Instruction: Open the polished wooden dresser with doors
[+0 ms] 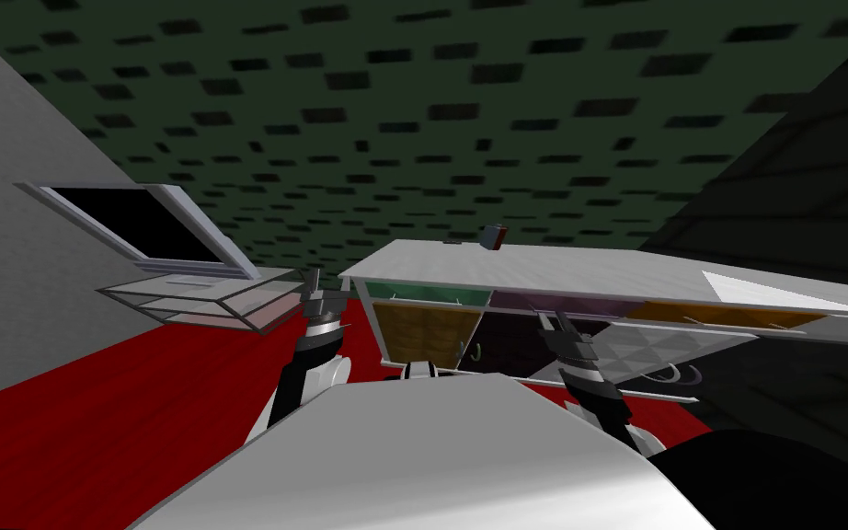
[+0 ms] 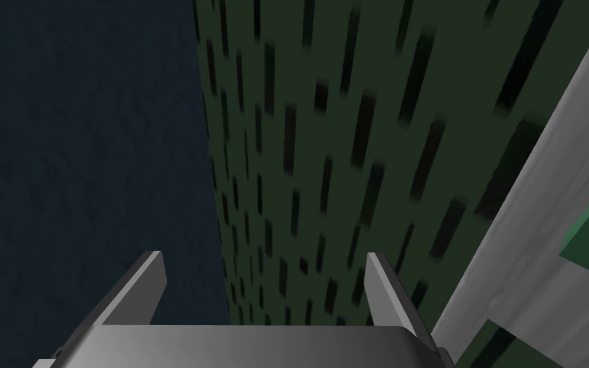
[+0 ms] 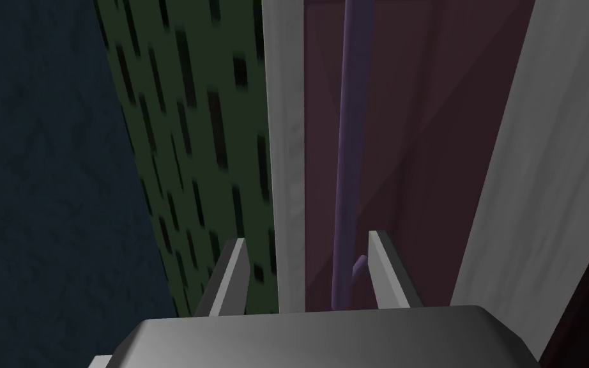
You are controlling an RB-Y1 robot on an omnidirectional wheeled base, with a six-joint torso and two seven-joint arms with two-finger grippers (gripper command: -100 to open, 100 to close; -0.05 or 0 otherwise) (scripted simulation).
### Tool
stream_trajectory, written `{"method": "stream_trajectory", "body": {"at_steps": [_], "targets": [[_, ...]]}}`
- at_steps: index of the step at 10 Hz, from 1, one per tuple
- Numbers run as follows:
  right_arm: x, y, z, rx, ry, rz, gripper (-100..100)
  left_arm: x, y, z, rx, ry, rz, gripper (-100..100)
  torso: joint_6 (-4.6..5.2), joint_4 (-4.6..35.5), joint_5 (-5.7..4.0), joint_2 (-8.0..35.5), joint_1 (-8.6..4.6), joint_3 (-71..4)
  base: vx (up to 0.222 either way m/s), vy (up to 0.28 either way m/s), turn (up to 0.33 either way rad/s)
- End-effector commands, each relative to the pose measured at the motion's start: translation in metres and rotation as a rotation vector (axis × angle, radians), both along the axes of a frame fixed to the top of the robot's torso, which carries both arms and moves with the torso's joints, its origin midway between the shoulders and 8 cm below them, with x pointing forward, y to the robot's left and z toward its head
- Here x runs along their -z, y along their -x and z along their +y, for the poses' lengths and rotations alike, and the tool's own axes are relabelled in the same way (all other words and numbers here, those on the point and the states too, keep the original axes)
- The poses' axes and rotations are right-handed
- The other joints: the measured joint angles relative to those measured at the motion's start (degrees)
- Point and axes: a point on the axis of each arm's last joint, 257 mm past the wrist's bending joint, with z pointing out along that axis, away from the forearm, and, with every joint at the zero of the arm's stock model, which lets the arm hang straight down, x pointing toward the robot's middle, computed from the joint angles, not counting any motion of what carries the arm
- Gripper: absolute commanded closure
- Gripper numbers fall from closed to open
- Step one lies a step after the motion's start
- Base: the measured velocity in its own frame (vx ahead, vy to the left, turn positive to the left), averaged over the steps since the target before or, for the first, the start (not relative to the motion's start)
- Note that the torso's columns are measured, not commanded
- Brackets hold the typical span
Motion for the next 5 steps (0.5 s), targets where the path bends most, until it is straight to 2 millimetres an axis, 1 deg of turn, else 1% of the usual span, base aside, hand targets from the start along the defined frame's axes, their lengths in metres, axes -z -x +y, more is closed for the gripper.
{"method": "stream_trajectory", "body": {"at_steps": [1,2,4,5], "targets": [[-0.004,0.002,0.001,-0.006,0.002,-0.007,100,0.000,0.000,0.000,0.000,0.000,0.000,0,0.21,0.3,0.38,0.4,0.34,0.2,-0.094,0.025,-0.057],[-0.007,0.003,0.001,-0.007,0.005,-0.011,100,0.000,0.000,0.000,0.000,0.000,0.000,0,0.29,0.4,0.38,0.8,0.47,0.4,-0.158,0.052,-0.042],[-0.020,0.006,0.000,-0.013,0.013,-0.030,100,0.000,0.000,0.000,0.000,0.000,0.000,0,0.37,0.5,0.49,1.1,0.57,0.6,-0.204,0.058,-0.058],[-0.026,0.008,-0.001,-0.017,0.017,-0.039,100,0.000,0.000,0.000,0.000,0.000,0.000,0,0.47,0.6,0.70,1.1,0.55,0.5,-0.190,0.048,-0.062]]}}
